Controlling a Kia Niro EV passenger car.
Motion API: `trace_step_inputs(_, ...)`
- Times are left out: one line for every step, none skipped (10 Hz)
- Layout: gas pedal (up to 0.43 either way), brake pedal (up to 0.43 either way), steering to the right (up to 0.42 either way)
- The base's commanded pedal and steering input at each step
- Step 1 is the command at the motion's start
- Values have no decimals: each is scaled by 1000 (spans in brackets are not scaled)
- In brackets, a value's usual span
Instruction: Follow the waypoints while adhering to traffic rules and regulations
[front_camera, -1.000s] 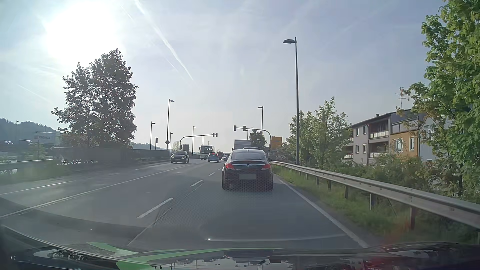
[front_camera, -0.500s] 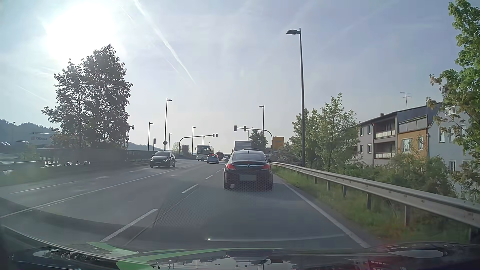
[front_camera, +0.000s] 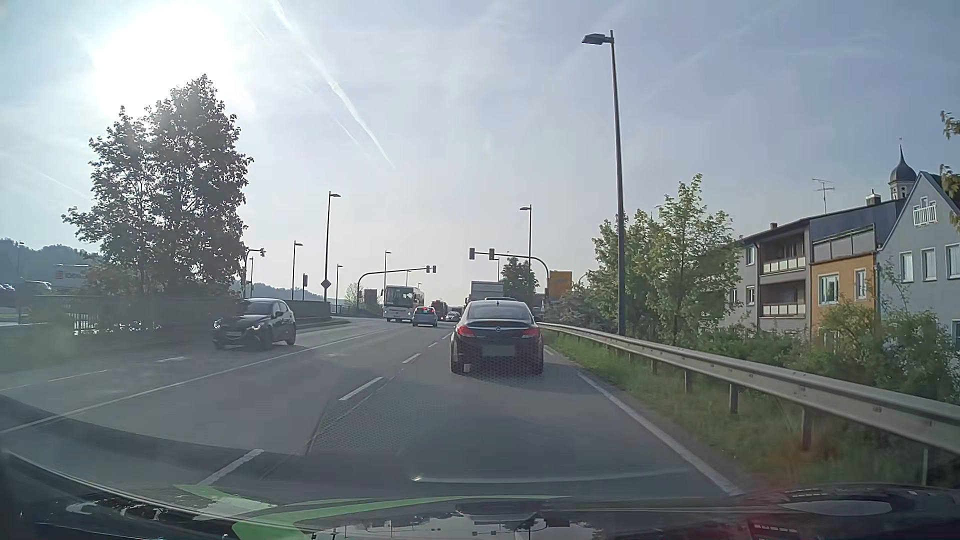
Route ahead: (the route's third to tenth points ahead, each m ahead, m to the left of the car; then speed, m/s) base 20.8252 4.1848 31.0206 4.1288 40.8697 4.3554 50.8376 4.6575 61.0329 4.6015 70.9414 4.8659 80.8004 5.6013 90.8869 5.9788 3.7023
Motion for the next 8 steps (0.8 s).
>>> trace_step_inputs(138,0,-7)
trace_step_inputs(138,0,-8)
trace_step_inputs(138,0,-7)
trace_step_inputs(138,0,-7)
trace_step_inputs(138,0,-7)
trace_step_inputs(157,0,-8)
trace_step_inputs(169,0,-8)
trace_step_inputs(177,0,-8)
